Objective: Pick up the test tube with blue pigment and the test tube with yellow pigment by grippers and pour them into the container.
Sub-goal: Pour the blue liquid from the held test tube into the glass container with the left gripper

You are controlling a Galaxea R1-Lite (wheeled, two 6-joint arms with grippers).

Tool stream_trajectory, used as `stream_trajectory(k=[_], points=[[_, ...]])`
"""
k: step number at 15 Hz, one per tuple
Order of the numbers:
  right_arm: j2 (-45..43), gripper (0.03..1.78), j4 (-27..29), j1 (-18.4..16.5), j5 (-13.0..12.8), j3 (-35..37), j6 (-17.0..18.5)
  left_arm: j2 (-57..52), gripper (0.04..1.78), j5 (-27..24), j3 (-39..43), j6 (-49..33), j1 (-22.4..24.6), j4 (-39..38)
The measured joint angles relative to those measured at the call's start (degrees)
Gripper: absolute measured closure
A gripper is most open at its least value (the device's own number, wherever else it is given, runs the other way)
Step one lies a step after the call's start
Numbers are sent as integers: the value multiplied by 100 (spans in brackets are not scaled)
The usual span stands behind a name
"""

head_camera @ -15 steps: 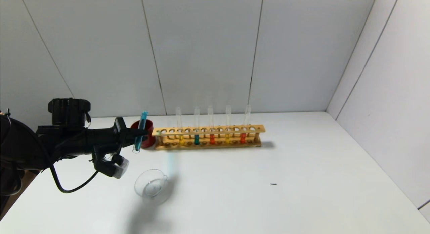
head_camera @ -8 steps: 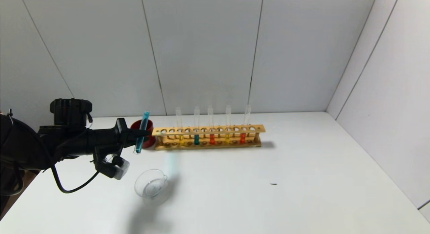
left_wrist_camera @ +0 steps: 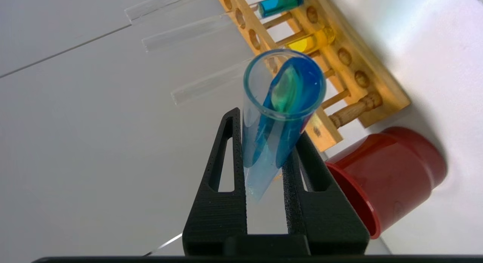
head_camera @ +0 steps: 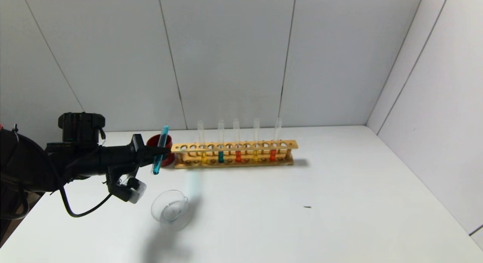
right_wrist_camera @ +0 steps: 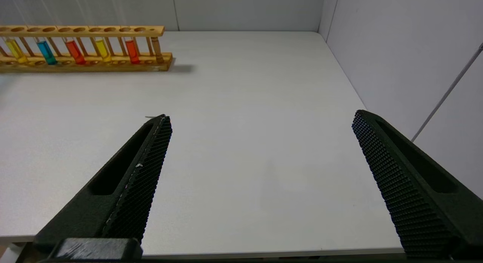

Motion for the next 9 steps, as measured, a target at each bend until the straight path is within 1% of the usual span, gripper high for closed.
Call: stream_trajectory(k=[4, 9], points=[[0, 6, 2, -2, 0, 0, 0, 30, 150, 2, 280, -46, -4, -664], [0, 6, 2, 0, 0, 0, 0, 9, 150, 16, 553, -57, -6, -839]])
